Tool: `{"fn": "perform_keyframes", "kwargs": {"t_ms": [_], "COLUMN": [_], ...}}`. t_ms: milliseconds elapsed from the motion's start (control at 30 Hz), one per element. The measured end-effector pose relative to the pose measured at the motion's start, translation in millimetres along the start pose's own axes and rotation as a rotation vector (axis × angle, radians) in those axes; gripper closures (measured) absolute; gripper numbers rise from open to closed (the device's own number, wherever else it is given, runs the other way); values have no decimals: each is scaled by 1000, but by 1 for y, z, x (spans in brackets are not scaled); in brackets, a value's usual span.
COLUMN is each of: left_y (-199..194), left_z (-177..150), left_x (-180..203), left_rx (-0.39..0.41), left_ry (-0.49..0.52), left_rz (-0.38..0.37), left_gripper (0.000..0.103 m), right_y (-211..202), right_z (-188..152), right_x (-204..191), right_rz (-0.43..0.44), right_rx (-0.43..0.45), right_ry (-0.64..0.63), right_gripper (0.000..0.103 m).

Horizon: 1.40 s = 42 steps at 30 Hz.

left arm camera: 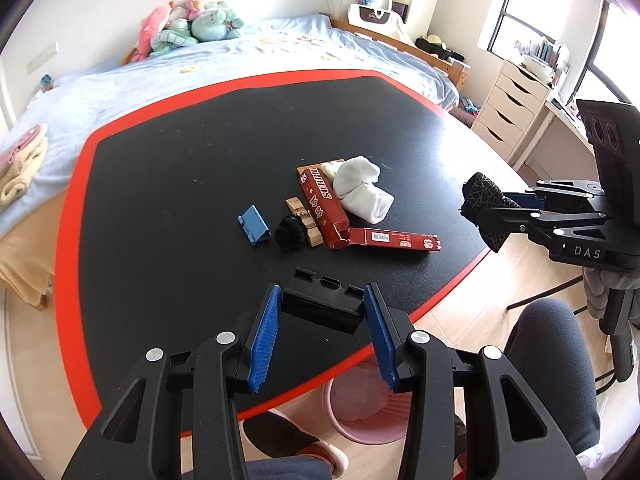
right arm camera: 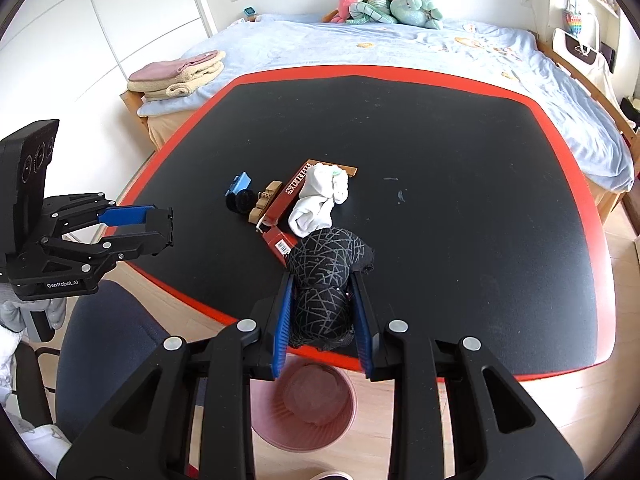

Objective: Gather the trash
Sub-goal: 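Grasp the black clip with the left gripper while the right gripper lifts the black sock, then carry both items over the pink wastebasket and open both grippers to drop them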

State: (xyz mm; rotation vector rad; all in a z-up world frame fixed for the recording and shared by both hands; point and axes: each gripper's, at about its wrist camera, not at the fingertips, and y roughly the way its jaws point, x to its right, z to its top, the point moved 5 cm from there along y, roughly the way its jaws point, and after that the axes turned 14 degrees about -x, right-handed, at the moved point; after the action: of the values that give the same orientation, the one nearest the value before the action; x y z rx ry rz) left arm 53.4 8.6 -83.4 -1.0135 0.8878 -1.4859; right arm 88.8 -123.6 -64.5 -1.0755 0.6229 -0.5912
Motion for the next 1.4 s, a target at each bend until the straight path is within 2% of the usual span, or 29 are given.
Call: {"fn": "perform_keyframes", "kwargs": {"t_ms": [400,733,1167,1200,1233,1267,1300,1333,1400], "left_y": [-8,-1,7,8,8,8,7,6,6], "left_z": [-33,-61,-75,-75,-74,-74,-74,-74,-73], "left_x": [42,71,86,86,86,85,84,82,79], "left_rx": [2,-30,-69,-71,-71,-69,-61,-51,-45], "left_ry": [18,44,57,59,58,54,47,37,18], "left_rz": [-50,-74,-107,-111,-112,-113,-111,-105,-94], "left_gripper": [61,61,60,59,56,42,27,23,14], "right_y": [-23,-14,-15,-15,-15,-15,-15,-16,-18], "right_z": [-60,-105,-116,-116,-117,-117,-117,-117,-117], "right_x": [-25,-42,-46,-47,-47,-47,-45,-43,-39], "right_rz": [16,27,62,68,69,65,59,56,53], "right_rx": [10,-50,-51,-52,-54,-56,-51,-42,-30], "right_ry": [-3,-10,-11,-12,-14,-14,-8,0,20], "right_gripper": [75,75,74,72,66,56,34,22,13]}}
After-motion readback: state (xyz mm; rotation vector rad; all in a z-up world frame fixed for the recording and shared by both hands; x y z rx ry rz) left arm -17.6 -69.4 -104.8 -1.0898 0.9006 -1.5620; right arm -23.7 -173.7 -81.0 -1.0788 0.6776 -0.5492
